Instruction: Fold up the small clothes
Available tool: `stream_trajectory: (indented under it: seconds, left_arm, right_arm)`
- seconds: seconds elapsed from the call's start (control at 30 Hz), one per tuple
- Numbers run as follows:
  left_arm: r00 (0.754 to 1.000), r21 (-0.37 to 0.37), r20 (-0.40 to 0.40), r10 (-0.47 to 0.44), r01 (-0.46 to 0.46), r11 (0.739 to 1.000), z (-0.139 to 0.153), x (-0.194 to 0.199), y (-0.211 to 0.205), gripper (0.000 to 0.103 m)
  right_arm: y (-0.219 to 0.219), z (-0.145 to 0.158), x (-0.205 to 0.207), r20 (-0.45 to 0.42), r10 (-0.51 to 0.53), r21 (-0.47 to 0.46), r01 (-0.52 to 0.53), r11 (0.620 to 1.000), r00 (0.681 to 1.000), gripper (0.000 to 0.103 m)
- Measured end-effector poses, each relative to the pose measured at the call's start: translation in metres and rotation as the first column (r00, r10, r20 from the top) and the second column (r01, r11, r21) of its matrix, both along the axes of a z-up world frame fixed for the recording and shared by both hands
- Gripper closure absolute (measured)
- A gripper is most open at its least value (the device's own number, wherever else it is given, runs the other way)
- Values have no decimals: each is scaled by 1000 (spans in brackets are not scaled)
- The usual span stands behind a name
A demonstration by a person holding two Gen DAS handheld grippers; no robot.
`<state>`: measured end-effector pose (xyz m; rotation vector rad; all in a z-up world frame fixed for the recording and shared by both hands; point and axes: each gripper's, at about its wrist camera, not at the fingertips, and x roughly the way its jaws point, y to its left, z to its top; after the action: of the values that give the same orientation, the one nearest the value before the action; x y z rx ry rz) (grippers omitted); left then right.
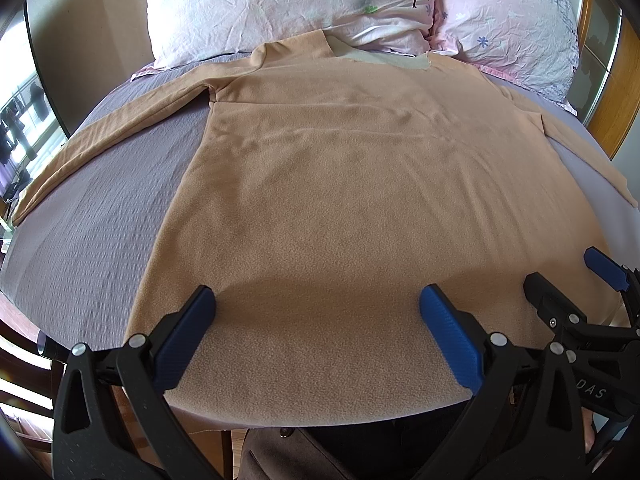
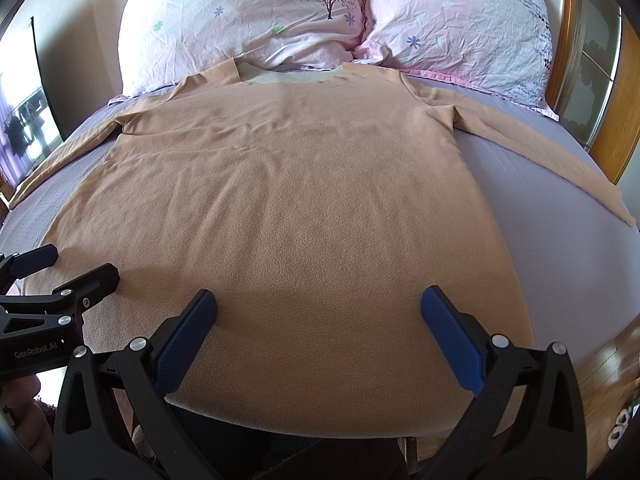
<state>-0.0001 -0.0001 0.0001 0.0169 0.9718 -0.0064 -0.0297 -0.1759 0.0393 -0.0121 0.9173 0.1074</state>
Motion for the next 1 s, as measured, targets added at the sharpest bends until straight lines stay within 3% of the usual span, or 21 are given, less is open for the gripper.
stream_trajectory:
  seconds: [0.13, 0.2, 0.27, 0.3, 0.37, 0.43, 0.57, 0.67, 0.77, 0.83, 0.87, 0.9, 0.97, 1.0]
  left_arm:
    - [1000, 8, 22, -11, 11, 1000, 0, -2, -1, 2]
    - [998, 9, 53, -28, 28, 1000, 2, -4, -1, 2]
    - [997, 11, 59, -44, 43, 999, 4, -7, -1, 2]
    - [997, 3, 58, -53, 53, 999, 5, -6, 1, 2]
    - [997, -21, 69, -37, 39, 999, 5, -1, 12, 2]
    - [996, -73, 87, 2, 5, 997, 8, 6, 31, 2]
    - [985, -171, 133, 108, -85, 982, 20, 19, 82, 2]
    - [969, -206, 153, 194, -161, 965, 26, 29, 121, 2]
    - [954, -274, 133, 267, -224, 935, 25, 38, 159, 2]
    - [944, -321, 107, 311, -263, 910, 21, 41, 182, 2]
    - [934, -348, 92, 346, -296, 890, 19, 42, 197, 2]
    - [924, -363, 88, 372, -318, 876, 18, 40, 207, 2]
    - [899, -386, 99, 427, -361, 849, 20, 34, 230, 2]
    - [888, -388, 104, 449, -379, 840, 22, 33, 239, 2]
  right_arm:
    - [-25, 1, 10, 48, 41, 92, -45, 995, 998, 1]
    - [-69, 11, 22, 69, -69, 186, 55, 981, 995, 1]
    - [-120, 24, 39, 76, -213, 279, 184, 942, 974, 1]
    - [-151, 27, 46, 66, -293, 328, 256, 909, 954, 1]
    - [-231, 27, 61, -15, -480, 454, 434, 778, 877, 4]
    - [-292, 20, 70, -96, -602, 509, 559, 655, 793, 12]
    - [-369, 2, 85, -208, -735, 491, 719, 492, 645, 28]
    - [-404, -10, 88, -254, -765, 544, 741, 393, 592, 40]
    - [-420, -16, 93, -267, -785, 565, 751, 342, 559, 50]
    - [-431, -23, 93, -284, -797, 580, 757, 300, 533, 72]
    - [-436, -27, 94, -297, -800, 577, 765, 285, 522, 94]
    - [-441, -32, 94, -300, -799, 593, 758, 273, 522, 97]
    - [-440, -26, 101, -284, -809, 569, 770, 290, 515, 97]
    - [-428, -11, 107, -216, -820, 530, 769, 358, 530, 98]
